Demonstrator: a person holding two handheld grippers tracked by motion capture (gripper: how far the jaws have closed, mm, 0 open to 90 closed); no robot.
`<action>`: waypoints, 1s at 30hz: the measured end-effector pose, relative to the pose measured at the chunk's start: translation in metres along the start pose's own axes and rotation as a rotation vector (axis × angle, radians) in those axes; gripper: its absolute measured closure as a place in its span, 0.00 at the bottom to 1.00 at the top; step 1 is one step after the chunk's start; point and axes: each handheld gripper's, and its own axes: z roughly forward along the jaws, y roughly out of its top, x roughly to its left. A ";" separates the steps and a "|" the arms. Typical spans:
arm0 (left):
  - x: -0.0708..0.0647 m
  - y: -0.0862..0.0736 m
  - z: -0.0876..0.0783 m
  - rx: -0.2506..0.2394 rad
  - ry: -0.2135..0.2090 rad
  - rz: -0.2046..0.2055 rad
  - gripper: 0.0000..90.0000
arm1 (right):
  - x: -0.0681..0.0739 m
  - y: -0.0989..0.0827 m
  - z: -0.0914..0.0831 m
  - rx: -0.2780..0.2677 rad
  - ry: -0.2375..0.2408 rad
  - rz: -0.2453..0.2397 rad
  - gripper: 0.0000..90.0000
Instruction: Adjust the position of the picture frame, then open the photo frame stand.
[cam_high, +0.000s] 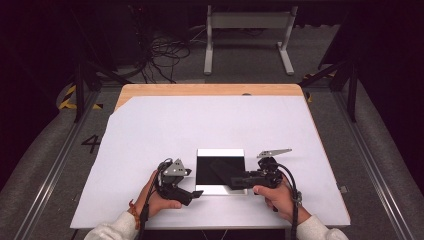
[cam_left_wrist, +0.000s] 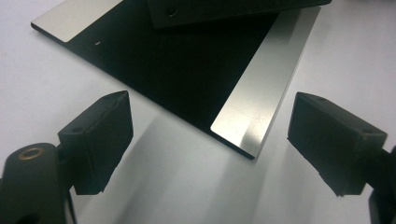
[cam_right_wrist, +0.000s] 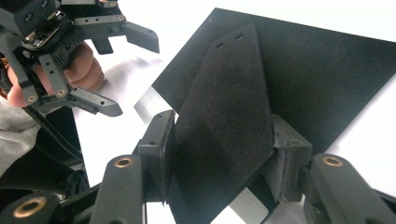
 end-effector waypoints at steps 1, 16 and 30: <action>0.001 -0.001 -0.001 0.000 -0.001 -0.004 0.17 | 0.000 0.000 0.000 0.001 0.000 -0.003 0.56; 0.005 0.004 0.008 0.023 -0.012 -0.020 0.16 | 0.005 -0.003 -0.004 0.003 -0.013 -0.069 0.59; 0.006 0.012 0.019 0.029 -0.013 -0.015 0.15 | 0.013 -0.004 -0.008 -0.017 -0.034 -0.163 0.62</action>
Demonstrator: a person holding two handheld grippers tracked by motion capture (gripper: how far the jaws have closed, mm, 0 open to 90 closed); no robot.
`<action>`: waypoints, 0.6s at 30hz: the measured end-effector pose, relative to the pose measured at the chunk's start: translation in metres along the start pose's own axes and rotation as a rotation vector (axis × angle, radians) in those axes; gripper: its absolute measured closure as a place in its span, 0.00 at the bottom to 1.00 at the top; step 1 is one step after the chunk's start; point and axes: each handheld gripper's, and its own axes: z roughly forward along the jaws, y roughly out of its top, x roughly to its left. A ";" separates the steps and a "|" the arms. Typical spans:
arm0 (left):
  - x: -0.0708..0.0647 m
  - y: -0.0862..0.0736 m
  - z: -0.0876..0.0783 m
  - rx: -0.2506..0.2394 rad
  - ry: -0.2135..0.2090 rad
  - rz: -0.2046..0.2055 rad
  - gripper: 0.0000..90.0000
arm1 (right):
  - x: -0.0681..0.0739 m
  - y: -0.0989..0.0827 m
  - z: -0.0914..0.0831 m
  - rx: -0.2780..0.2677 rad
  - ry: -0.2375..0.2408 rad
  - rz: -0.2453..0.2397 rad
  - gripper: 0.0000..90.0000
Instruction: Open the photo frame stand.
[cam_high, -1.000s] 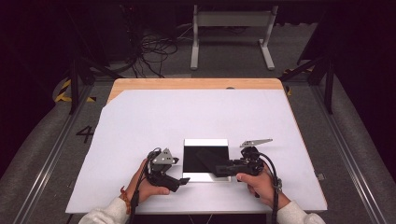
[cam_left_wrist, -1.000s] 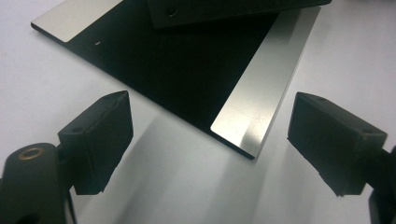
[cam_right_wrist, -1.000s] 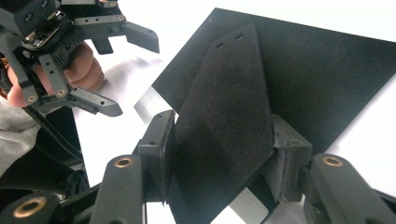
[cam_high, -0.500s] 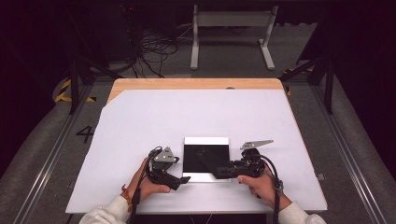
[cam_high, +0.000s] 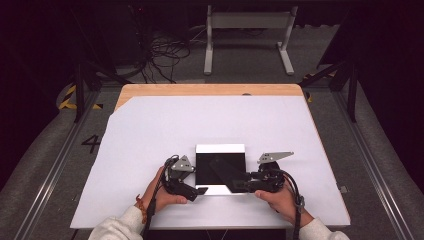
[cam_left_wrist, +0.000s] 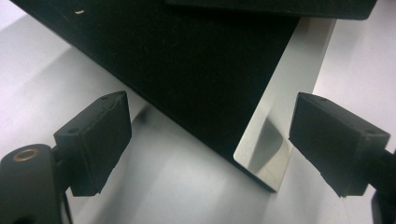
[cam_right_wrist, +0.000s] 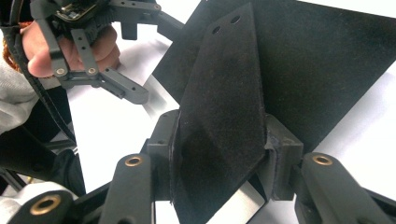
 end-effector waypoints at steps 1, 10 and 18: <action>0.000 0.000 0.000 0.002 -0.002 0.000 0.15 | 0.001 0.000 0.000 -0.001 -0.002 -0.009 0.63; 0.003 0.003 0.002 -0.003 -0.012 0.001 0.17 | 0.007 0.000 -0.003 -0.017 -0.015 -0.080 0.64; -0.001 0.008 0.006 -0.008 -0.027 0.018 0.23 | 0.009 0.000 -0.004 -0.016 -0.029 -0.098 0.64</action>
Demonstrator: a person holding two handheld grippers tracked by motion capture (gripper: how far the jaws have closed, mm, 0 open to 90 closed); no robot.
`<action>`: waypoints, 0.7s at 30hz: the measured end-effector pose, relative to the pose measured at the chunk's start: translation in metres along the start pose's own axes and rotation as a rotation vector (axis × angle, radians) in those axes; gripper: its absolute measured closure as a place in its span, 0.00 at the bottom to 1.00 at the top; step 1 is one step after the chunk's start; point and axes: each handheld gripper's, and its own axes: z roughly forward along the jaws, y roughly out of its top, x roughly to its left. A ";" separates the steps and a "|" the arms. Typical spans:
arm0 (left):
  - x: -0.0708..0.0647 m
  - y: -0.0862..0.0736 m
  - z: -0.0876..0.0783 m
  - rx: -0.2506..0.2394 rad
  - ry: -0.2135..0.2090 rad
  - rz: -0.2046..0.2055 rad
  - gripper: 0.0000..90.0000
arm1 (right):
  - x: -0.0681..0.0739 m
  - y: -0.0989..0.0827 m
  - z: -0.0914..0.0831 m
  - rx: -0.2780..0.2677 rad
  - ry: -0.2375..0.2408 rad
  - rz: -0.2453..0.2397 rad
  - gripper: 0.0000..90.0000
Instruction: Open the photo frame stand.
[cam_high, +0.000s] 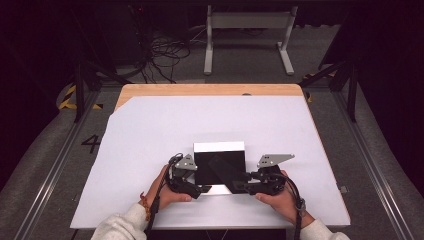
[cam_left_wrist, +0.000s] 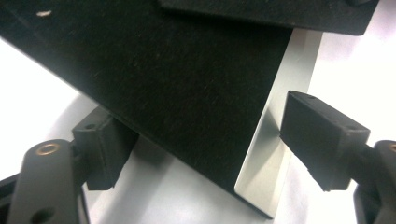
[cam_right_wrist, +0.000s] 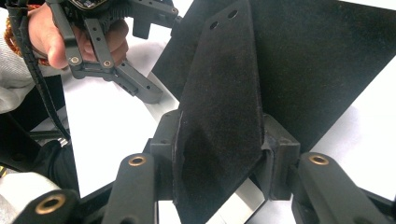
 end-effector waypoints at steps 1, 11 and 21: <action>0.000 0.000 -0.001 0.001 0.001 -0.004 0.23 | 0.000 0.000 0.000 0.000 0.000 0.000 0.64; 0.003 0.003 -0.012 -0.049 0.020 -0.021 0.43 | 0.002 0.001 -0.002 0.004 -0.012 -0.032 0.66; 0.002 0.007 -0.020 -0.081 0.071 0.010 0.53 | 0.004 0.003 -0.005 -0.004 -0.040 -0.063 0.71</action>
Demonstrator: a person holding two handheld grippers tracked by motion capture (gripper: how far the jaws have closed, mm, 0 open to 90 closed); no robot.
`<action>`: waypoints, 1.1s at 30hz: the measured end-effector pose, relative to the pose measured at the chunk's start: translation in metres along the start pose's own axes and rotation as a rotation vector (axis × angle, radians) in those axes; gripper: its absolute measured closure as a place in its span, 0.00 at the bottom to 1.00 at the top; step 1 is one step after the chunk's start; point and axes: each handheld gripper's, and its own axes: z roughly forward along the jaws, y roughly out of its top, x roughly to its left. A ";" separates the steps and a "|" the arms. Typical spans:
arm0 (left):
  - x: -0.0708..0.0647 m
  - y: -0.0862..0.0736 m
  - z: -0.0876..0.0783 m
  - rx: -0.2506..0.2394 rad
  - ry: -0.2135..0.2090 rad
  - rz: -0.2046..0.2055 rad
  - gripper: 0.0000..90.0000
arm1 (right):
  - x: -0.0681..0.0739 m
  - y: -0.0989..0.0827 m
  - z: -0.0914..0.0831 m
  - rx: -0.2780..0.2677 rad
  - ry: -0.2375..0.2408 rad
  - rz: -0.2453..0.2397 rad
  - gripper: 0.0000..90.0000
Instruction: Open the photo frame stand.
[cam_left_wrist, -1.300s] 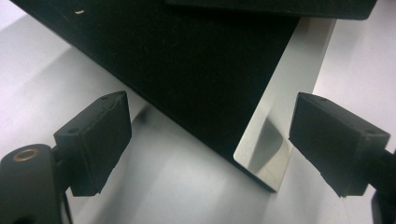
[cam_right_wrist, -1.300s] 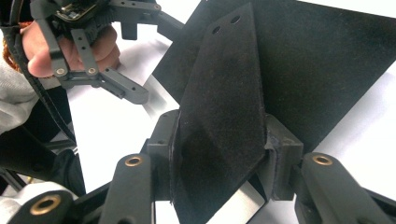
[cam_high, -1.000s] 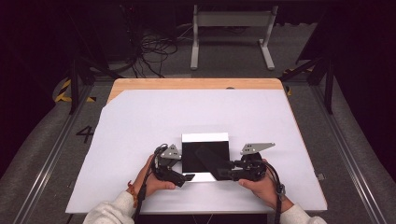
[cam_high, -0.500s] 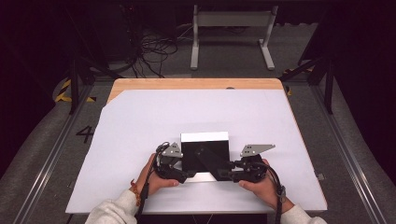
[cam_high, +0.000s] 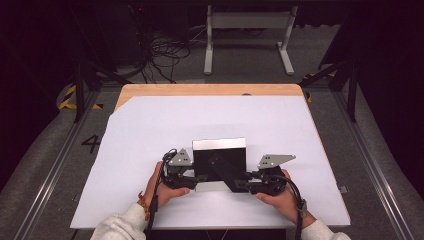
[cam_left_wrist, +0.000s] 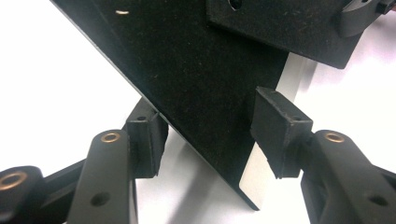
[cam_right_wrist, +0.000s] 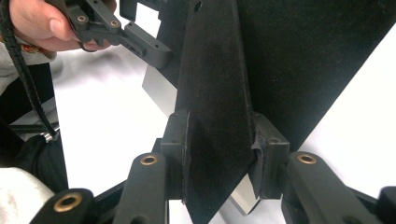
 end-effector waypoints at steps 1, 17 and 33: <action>0.000 0.000 -0.001 -0.001 0.004 0.003 0.54 | 0.000 0.000 0.000 0.000 -0.003 -0.002 0.72; 0.014 0.011 0.012 -0.033 0.002 -0.029 0.36 | 0.001 0.002 -0.002 0.002 -0.045 -0.023 0.74; 0.010 0.011 0.021 -0.001 -0.081 -0.002 0.52 | 0.002 0.001 -0.001 0.006 -0.059 -0.036 0.75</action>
